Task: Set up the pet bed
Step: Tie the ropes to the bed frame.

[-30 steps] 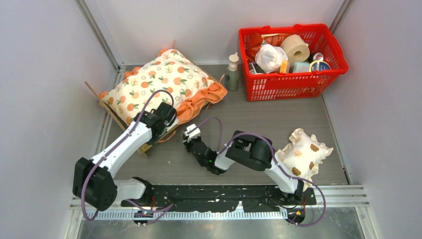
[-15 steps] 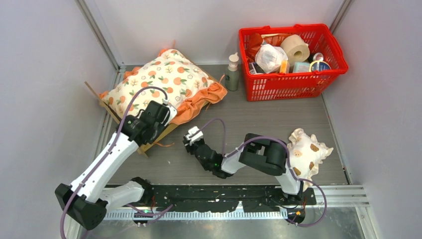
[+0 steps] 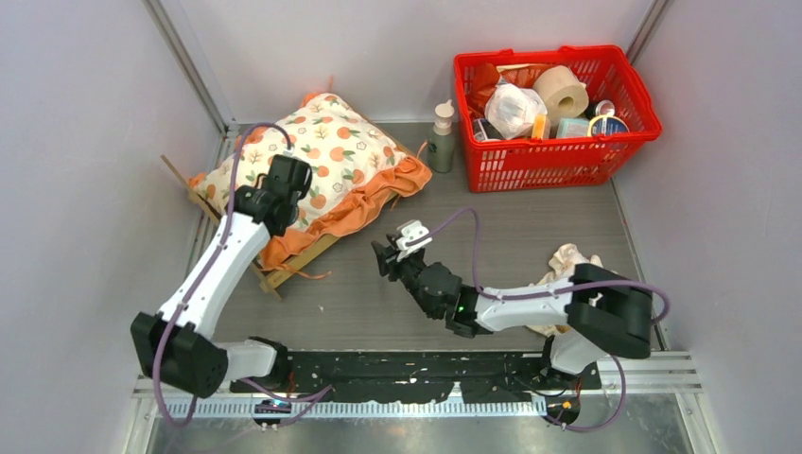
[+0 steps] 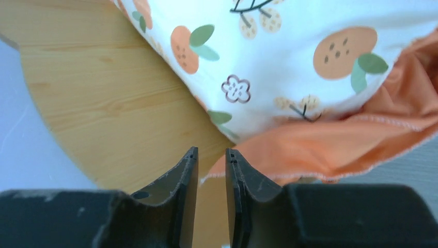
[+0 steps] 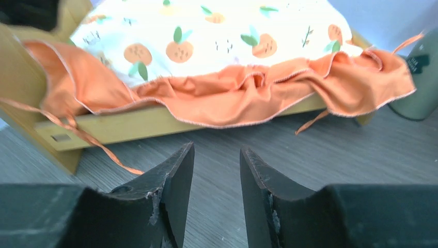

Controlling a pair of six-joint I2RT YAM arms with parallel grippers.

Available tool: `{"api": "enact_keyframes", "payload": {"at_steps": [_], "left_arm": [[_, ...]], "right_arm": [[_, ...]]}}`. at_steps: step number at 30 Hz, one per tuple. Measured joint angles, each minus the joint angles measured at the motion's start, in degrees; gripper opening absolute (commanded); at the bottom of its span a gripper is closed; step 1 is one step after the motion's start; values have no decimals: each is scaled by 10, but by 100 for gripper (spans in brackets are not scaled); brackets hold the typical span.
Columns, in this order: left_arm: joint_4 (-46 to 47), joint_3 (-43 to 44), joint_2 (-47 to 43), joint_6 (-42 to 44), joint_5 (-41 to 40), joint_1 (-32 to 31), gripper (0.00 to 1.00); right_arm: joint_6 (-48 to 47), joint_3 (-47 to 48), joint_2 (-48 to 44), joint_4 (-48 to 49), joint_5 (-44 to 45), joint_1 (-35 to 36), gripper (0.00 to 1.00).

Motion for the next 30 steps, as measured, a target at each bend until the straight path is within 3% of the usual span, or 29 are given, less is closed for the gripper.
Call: {"api": "enact_keyframes", "payload": {"at_steps": [8,15,17,20,24,27,30], "left_arm": [[-9,3,94,-31,39,4,20],[-9,-85,-29,-80,161,-3,22],[-4,-114,-80,-93,200,-4,28],[-3,-119,-141,-106,223,-5,47],[-14,-51,-182,-113,178,-6,59],[-15,32,-189,-134,70,-6,65],[-22,61,-211,-161,-7,-6,73]], "right_arm": [[4,-4,-113,-74,-11,0,43],[16,-23,-162,-146,-16,0,44],[16,-28,-178,-163,-16,0,44],[17,-28,-199,-190,-16,0,51],[36,-28,-216,-222,-7,0,58],[58,-28,-226,-251,20,0,61],[62,-28,-235,-266,35,0,62]]}}
